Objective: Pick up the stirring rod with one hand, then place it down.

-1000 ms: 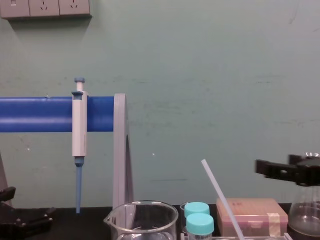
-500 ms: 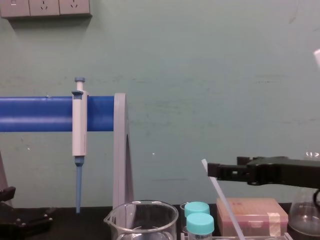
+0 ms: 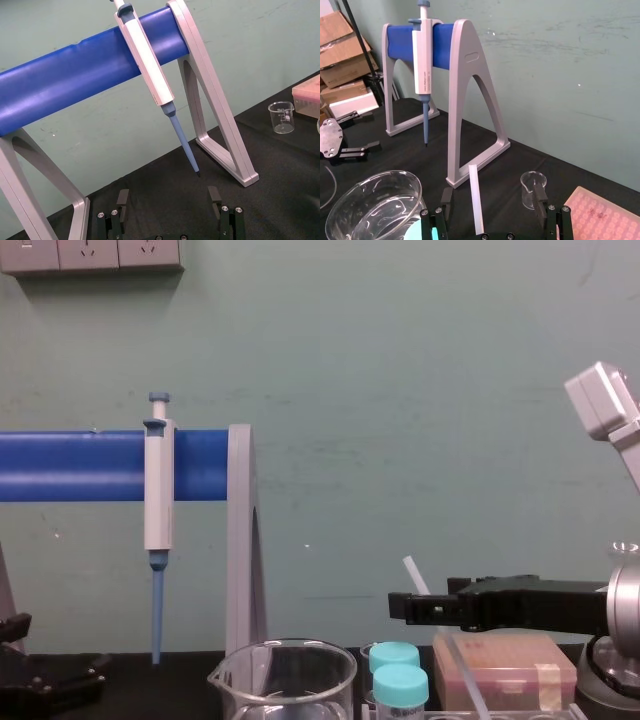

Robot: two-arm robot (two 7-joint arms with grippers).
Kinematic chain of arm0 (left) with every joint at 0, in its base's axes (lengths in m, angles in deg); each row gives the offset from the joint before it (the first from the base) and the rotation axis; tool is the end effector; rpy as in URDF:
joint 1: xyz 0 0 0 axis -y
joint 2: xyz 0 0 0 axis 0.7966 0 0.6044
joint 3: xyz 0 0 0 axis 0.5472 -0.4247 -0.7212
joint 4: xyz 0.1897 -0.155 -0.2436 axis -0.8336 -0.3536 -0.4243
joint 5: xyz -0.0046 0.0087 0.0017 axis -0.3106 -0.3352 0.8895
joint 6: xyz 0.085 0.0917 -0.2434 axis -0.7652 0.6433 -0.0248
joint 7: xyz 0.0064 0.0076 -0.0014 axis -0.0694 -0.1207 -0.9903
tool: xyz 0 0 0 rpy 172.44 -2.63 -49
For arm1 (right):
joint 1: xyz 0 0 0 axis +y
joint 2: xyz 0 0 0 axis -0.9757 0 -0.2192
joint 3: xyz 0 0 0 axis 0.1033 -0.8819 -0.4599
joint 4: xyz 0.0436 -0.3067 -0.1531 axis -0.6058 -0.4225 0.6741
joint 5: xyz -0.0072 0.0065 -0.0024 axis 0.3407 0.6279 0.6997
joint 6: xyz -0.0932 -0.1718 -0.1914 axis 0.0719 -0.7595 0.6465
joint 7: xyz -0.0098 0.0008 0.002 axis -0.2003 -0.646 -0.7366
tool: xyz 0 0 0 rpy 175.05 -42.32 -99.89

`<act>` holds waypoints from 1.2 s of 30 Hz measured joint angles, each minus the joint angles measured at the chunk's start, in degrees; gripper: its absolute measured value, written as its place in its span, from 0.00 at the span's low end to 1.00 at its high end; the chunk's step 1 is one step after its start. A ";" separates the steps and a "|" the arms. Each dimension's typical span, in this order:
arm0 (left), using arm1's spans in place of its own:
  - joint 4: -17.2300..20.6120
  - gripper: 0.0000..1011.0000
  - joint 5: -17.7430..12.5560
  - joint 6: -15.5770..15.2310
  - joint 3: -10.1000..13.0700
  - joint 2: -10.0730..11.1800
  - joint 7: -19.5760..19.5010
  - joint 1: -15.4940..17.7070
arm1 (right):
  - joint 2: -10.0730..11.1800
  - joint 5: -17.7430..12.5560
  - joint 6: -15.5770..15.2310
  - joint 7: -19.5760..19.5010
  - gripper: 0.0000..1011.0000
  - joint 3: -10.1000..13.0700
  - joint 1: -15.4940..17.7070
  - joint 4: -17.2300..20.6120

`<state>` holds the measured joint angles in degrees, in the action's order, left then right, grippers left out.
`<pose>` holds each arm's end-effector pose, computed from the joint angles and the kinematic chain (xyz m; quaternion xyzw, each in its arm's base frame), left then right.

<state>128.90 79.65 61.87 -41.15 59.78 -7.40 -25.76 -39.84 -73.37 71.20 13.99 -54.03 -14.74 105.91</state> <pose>0.3338 0.1234 -0.3402 0.1416 -0.1325 0.5800 0.7912 0.4277 -0.0442 -0.2915 -0.0701 0.0577 -0.3959 0.9138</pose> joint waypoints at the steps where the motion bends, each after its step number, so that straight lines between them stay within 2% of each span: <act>1: 0.00 0.99 0.00 0.00 0.00 0.00 0.00 0.00 | 0.00 0.00 0.00 0.00 0.99 0.00 0.00 0.00; 16: 0.00 0.99 0.00 0.00 0.00 0.00 0.00 0.00 | 0.05 1.58 -0.58 -0.40 0.99 0.76 1.15 0.39; 27: 0.00 0.99 0.00 0.00 0.00 0.00 0.00 0.00 | 0.10 1.46 -0.57 -0.43 0.98 0.79 1.14 0.39; 29: 0.00 0.99 0.00 0.00 0.00 0.00 0.00 0.00 | 0.11 1.44 -0.57 -0.45 0.97 0.79 1.13 0.39; 36: 0.00 0.99 0.00 0.00 0.00 0.00 0.00 0.00 | 0.11 1.36 -0.55 -0.45 0.79 0.79 1.11 0.37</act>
<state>128.90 79.65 61.87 -41.15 59.78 -7.40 -25.76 -39.73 -72.01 70.65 13.54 -53.24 -13.63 106.28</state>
